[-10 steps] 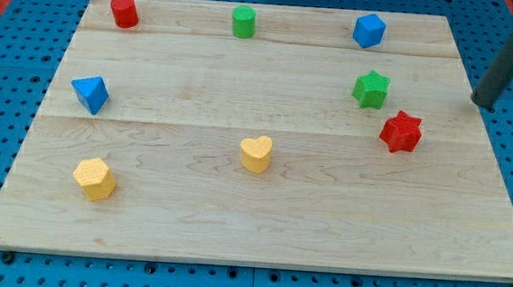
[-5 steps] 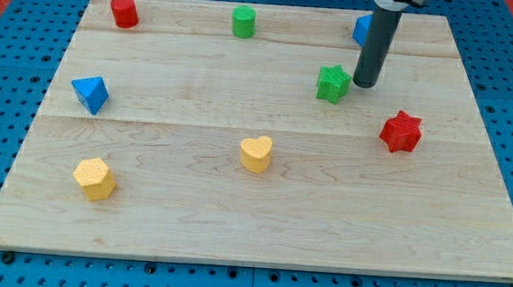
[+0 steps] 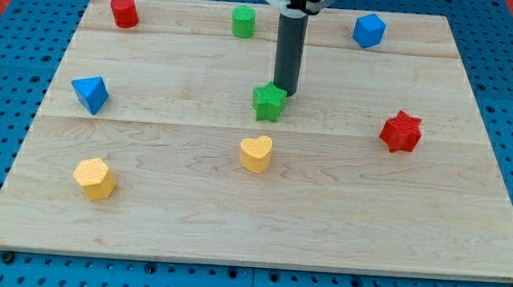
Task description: Move the green star to the bottom center
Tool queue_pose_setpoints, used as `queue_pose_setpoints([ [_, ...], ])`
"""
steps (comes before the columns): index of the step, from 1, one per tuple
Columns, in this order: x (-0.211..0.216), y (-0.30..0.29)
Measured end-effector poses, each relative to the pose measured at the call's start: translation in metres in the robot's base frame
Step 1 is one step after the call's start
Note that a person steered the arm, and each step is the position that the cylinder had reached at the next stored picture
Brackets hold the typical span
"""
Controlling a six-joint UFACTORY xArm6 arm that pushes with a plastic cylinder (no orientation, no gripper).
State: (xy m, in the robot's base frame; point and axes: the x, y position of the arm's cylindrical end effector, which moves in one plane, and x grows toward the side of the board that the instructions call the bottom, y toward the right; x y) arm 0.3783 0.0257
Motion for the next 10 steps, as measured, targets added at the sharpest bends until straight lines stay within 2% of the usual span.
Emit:
queue_pose_setpoints([
  [4, -0.013, -0.109],
  [6, 0.009, -0.076],
  [8, 0.036, 0.027],
  [9, 0.040, 0.052],
  [10, 0.083, 0.054],
])
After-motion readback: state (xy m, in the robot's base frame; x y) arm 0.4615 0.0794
